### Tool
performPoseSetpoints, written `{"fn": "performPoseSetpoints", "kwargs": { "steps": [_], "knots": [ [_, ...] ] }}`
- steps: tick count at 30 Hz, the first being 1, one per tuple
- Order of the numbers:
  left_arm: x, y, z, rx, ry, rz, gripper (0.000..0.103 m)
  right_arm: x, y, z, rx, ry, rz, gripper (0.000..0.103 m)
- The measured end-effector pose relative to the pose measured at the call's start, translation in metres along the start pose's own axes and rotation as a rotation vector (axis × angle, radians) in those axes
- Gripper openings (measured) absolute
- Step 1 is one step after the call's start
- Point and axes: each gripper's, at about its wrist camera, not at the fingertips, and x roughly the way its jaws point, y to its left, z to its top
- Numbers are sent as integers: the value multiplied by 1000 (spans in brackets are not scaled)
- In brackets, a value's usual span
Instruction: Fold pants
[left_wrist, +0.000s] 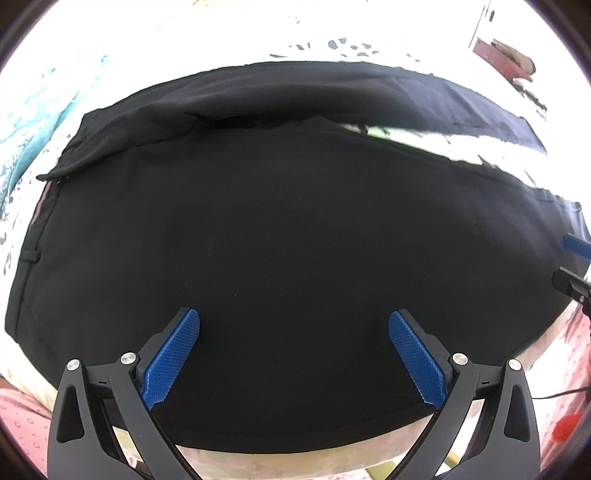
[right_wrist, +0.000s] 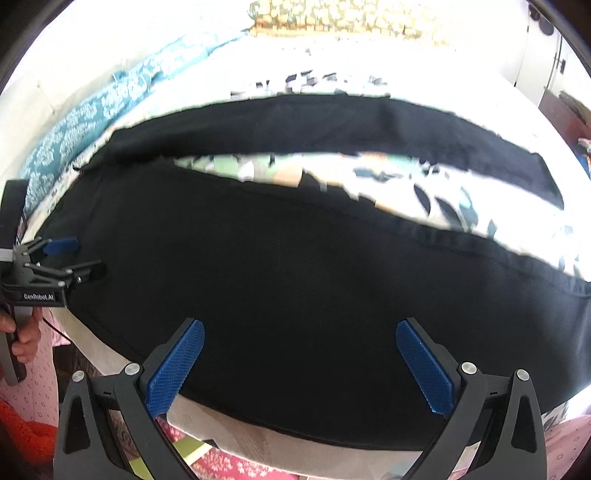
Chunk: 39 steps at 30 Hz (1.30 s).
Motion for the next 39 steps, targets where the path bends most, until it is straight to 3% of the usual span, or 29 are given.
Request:
{"fn": "performPoseSetpoints", "kwargs": {
  "steps": [8,11,15,19,22,24,27,31,35,38,39],
  "knots": [
    [-11,10,10,-51,-68,-8,103,-3,-1,6,-1,-23,15,103],
    [-9,26,31,-90,-72,-13,102,-4,-6,9,22,-41,16,103],
    [-12,71,68,-195,-115,36,102,-10,-29,18,98,-69,6,103],
    [-1,108,109,-247,-145,115,102,-19,-93,39,235,-114,-1,103],
    [24,137,125,-311,-114,196,102,-24,-167,66,349,-141,-45,103],
    [35,154,123,-372,-99,209,103,-24,-225,88,407,-149,-81,103],
    [39,167,107,-450,-120,168,103,-12,-308,124,472,-107,-138,103],
    [43,159,93,-442,-146,196,103,23,-400,164,599,-23,-104,103],
    [50,159,90,-492,-159,208,103,63,-436,195,608,19,-107,102],
    [57,152,92,-454,-181,267,103,96,-439,208,531,80,-129,89],
    [58,150,92,-446,-189,284,102,107,-437,209,510,111,-125,71]
  ]
}}
